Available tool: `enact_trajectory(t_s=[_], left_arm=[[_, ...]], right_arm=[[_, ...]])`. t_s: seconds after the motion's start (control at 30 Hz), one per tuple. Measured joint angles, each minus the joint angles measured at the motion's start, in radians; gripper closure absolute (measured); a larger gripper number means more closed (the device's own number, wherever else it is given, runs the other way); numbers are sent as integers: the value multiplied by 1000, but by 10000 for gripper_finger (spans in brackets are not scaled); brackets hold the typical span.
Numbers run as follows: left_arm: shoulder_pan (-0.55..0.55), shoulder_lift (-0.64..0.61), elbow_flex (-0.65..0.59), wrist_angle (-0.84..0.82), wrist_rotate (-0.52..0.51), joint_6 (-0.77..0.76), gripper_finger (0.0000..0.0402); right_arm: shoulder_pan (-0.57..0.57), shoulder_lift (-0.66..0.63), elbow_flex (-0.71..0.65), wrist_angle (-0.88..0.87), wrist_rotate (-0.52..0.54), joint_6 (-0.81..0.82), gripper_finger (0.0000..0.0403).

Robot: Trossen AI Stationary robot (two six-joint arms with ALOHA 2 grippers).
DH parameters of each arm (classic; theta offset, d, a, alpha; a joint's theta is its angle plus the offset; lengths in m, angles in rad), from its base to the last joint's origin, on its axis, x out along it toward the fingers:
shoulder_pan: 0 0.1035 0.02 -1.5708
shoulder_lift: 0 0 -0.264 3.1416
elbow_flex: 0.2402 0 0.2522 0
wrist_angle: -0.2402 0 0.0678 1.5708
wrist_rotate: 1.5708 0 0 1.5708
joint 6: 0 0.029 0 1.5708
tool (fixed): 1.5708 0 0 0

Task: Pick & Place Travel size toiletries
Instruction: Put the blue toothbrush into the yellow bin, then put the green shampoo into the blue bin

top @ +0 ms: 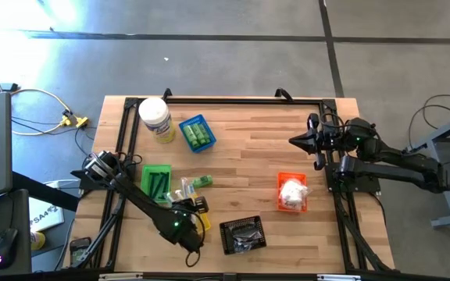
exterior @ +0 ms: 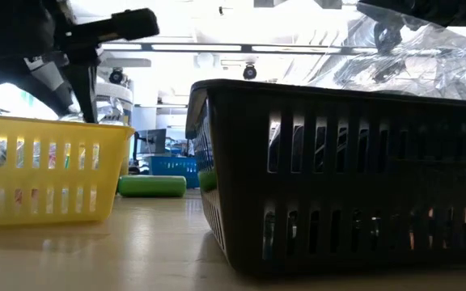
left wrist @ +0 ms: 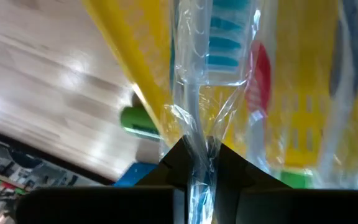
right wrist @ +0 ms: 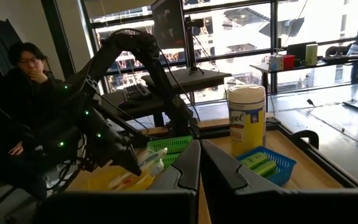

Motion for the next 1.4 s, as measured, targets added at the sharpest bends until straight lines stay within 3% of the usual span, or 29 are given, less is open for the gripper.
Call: enact_trajectory(t_s=[0.33, 0.8, 1.13, 1.3, 1.4], left_arm=[[0, 0, 0, 57, 101, 4, 368], [0, 0, 1, 70, 108, -79, 248], [0, -1, 120, 8, 135, -134, 173], [-1, -2, 153, -90, 125, -193, 146], [-1, -18, 189, -210, 116, -328, 149]], right_arm=[[0, 0, 0, -2, 0, 10, 398], [0, 0, 0, -3, -4, 10, 398], [0, 0, 0, -5, -36, 8, 398], [0, 0, 0, -29, -38, 6, 398], [0, 0, 0, -36, -38, 6, 398]])
